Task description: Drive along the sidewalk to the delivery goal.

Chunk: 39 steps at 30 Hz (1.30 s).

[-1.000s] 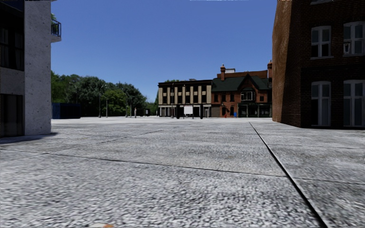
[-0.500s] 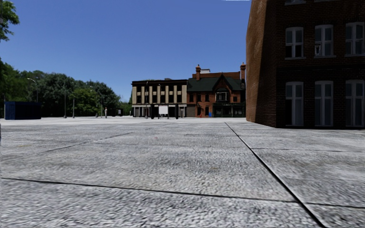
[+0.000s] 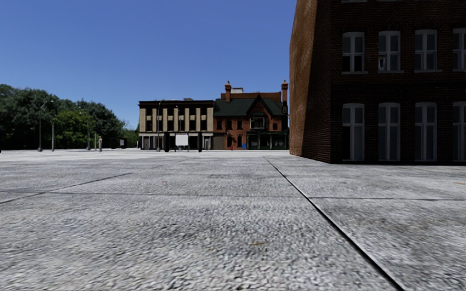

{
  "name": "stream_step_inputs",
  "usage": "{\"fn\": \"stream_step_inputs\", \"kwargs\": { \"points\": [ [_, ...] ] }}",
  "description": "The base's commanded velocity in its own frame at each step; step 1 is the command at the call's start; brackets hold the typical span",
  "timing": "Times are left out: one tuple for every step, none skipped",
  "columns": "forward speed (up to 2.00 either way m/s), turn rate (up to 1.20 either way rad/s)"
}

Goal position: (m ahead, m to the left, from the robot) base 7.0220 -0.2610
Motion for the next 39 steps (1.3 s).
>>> {"fn": "stream_step_inputs", "kwargs": {
  "points": [
    [1.63, -0.04],
    [1.63, -0.04],
    [1.63, -0.04],
    [1.63, -0.04],
    [1.63, -0.09],
    [1.63, -0.09],
    [1.64, -0.14],
    [1.67, -0.17],
    [1.70, -0.18],
    [1.70, -0.18],
    [1.78, -0.18],
    [2.00, -0.18],
    [2.00, -0.19],
    [2.00, -0.26],
    [2.00, -0.26],
    [2.00, -0.30],
    [2.00, -0.31],
    [2.00, -0.31],
    [2.00, -0.31],
    [2.00, -0.31],
    [2.00, -0.31],
    [2.00, -0.31],
    [2.00, -0.27],
    [2.00, -0.27],
    [2.00, -0.24],
    [2.00, -0.20],
    [2.00, -0.11],
    [2.00, -0.02],
    [2.00, -0.02],
    [2.00, 0.00],
    [2.00, 0.00],
    [2.00, 0.00],
    [2.00, 0.00],
    [2.00, 0.00],
    [2.00, 0.00],
    [2.00, 0.00],
    [2.00, 0.00],
    [2.00, 0.00],
    [2.00, 0.00]
  ]
}}
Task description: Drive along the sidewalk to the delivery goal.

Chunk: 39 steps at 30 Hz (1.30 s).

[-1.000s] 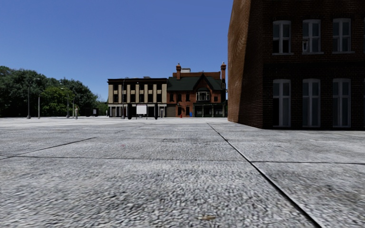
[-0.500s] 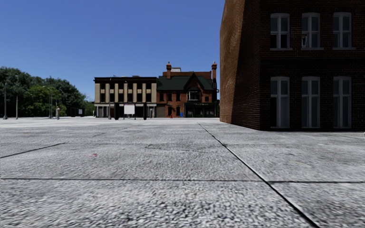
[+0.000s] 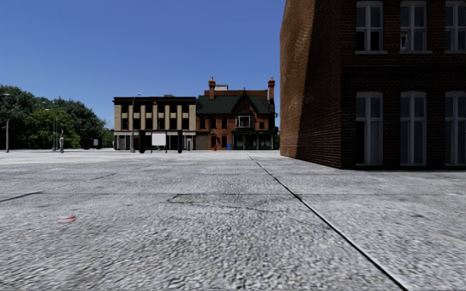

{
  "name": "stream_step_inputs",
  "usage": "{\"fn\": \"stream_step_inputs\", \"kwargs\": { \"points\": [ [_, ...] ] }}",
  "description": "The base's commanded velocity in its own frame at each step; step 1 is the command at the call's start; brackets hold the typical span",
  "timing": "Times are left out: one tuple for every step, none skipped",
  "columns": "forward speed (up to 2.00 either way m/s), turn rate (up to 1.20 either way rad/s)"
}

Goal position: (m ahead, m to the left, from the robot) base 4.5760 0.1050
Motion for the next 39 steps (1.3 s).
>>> {"fn": "stream_step_inputs", "kwargs": {
  "points": [
    [2.00, 0.00],
    [2.00, 0.00],
    [2.00, 0.00],
    [2.00, 0.00],
    [2.00, 0.00],
    [2.00, 0.00],
    [2.00, 0.00],
    [2.00, 0.00],
    [2.00, 0.00],
    [2.00, 0.00],
    [2.00, 0.00],
    [2.00, 0.00],
    [2.00, 0.00],
    [2.00, 0.00],
    [2.00, 0.00],
    [2.00, 0.00],
    [2.00, 0.00],
    [2.00, 0.00],
    [2.00, 0.00],
    [2.00, 0.00],
    [2.00, 0.00],
    [2.00, 0.00],
    [2.00, 0.03],
    [2.00, 0.10],
    [2.00, 0.14],
    [2.00, 0.19],
    [2.00, 0.19],
    [2.00, 0.21],
    [2.00, 0.21],
    [2.00, 0.21],
    [2.00, 0.21],
    [2.00, 0.17],
    [2.00, 0.06],
    [2.00, 0.00],
    [2.00, 0.00],
    [2.00, 0.00],
    [2.00, 0.00],
    [2.00, 0.00],
    [2.00, 0.00]
  ]
}}
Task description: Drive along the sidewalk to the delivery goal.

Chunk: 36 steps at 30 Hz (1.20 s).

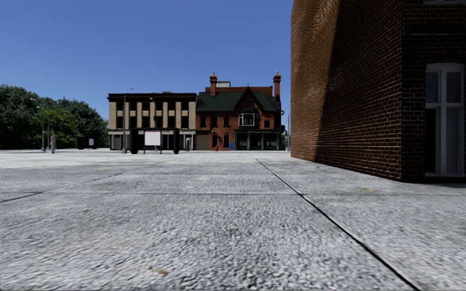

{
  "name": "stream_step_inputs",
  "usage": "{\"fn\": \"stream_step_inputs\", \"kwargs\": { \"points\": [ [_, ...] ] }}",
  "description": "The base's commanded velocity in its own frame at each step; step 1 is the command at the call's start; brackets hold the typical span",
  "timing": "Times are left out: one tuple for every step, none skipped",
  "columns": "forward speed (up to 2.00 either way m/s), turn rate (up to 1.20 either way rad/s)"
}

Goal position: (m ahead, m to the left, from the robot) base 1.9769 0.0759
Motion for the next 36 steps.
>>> {"fn": "stream_step_inputs", "kwargs": {
  "points": [
    [2.00, 0.00],
    [1.86, 0.00],
    [1.85, 0.00],
    [1.85, 0.00],
    [1.83, 0.00],
    [1.79, 0.00],
    [1.79, 0.00],
    [1.74, 0.00],
    [1.67, 0.00],
    [1.64, 0.00],
    [1.64, 0.00],
    [1.62, 0.00],
    [1.60, 0.00],
    [1.59, 0.00],
    [1.58, 0.00],
    [1.58, 0.00],
    [1.57, 0.00],
    [1.57, 0.00],
    [1.57, 0.00],
    [1.57, 0.00],
    [1.56, 0.00],
    [1.55, 0.00],
    [1.54, 0.00],
    [1.50, 0.00],
    [1.50, 0.00],
    [1.41, 0.00],
    [1.37, 0.00],
    [1.35, 0.00],
    [1.35, 0.00],
    [1.34, 0.00],
    [1.33, 0.00],
    [1.33, 0.00],
    [1.32, 0.00],
    [1.32, 0.00],
    [1.31, 0.00],
    [1.28, 0.00]
  ]
}}
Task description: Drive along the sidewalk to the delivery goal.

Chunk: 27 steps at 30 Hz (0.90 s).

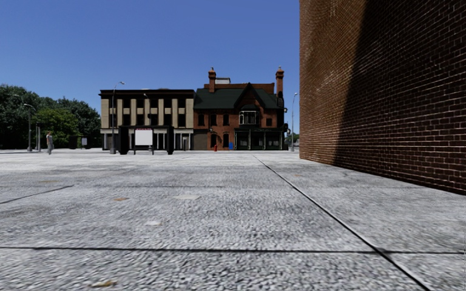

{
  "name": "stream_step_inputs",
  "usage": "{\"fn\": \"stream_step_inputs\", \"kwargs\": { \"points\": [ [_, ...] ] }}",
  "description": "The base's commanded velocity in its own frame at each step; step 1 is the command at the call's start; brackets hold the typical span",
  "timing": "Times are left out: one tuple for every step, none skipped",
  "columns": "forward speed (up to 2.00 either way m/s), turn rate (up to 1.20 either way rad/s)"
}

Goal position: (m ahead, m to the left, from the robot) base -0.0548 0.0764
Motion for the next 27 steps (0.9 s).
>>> {"fn": "stream_step_inputs", "kwargs": {
  "points": [
    [1.24, 0.00],
    [1.24, 0.00],
    [1.18, 0.00],
    [1.15, 0.00],
    [1.12, 0.00],
    [1.09, 0.00],
    [1.09, 0.00],
    [1.03, 0.00],
    [0.98, 0.00],
    [0.78, 0.00],
    [0.78, 0.00],
    [0.61, 0.00],
    [0.24, 0.00],
    [0.00, 0.00],
    [0.00, 0.00],
    [0.00, 0.00],
    [0.00, 0.00],
    [0.00, 0.00],
    [0.00, 0.00],
    [0.00, 0.00],
    [0.00, 0.00],
    [0.00, 0.00],
    [0.00, 0.00],
    [0.00, 0.00],
    [0.00, 0.00],
    [0.00, 0.00],
    [0.00, 0.00]
  ]
}}
